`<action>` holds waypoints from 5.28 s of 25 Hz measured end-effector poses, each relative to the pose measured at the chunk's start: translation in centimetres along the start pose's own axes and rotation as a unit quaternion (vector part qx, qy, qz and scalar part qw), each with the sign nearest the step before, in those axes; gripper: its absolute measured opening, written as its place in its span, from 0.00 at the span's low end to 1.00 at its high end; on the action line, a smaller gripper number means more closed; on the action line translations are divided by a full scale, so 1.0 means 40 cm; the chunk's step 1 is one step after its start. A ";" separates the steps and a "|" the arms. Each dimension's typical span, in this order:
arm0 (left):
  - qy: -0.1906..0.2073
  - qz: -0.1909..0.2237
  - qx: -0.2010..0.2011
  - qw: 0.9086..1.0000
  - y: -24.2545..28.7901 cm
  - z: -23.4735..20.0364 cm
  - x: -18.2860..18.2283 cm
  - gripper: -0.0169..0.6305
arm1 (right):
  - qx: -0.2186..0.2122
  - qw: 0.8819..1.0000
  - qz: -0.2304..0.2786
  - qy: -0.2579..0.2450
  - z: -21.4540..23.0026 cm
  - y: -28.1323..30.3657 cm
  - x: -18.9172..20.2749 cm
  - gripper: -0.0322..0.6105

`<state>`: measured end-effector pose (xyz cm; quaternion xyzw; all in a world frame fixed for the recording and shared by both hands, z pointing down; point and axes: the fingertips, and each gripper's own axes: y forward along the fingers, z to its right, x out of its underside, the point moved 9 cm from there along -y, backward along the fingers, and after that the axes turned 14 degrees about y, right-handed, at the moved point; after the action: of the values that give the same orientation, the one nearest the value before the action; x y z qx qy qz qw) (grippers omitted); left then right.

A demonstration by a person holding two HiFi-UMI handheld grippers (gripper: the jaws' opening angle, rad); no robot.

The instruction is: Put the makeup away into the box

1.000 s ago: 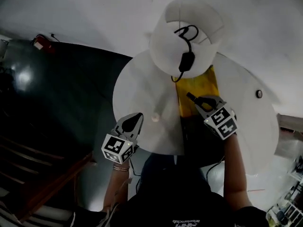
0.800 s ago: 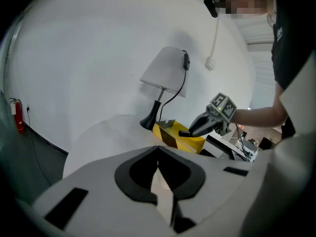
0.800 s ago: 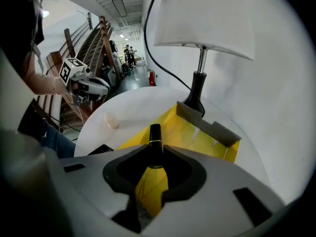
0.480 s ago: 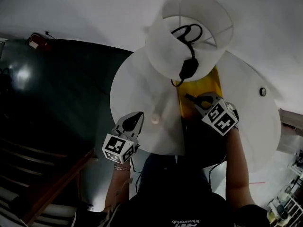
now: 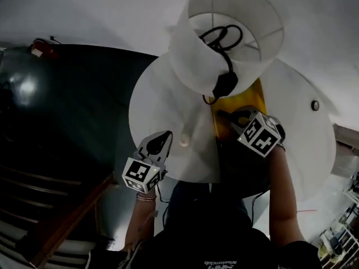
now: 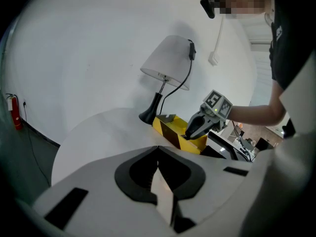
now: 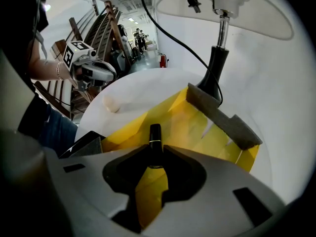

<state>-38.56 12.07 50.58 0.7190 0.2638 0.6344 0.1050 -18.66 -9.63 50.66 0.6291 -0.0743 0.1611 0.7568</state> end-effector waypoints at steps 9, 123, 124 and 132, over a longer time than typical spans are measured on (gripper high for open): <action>0.007 -0.009 0.002 1.000 0.004 0.000 0.013 0.05 | -0.010 0.999 -0.048 -0.013 -0.001 0.024 -0.007 0.21; 0.112 -0.029 0.032 0.993 0.058 0.172 -0.019 0.25 | -0.028 0.952 0.244 0.183 -0.345 -0.213 0.292 0.11; 0.118 -0.029 0.034 0.992 0.063 0.181 -0.030 0.25 | -0.028 0.952 0.245 0.184 -0.342 -0.217 0.300 0.11; 0.158 -0.011 0.058 0.986 0.120 0.245 -0.141 0.25 | -0.027 0.947 0.257 0.191 -0.324 -0.250 0.349 0.11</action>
<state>-28.23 6.97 46.37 0.6116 0.3213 0.7225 0.0272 -3.36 3.55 43.22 0.5253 -0.0914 0.4652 0.7065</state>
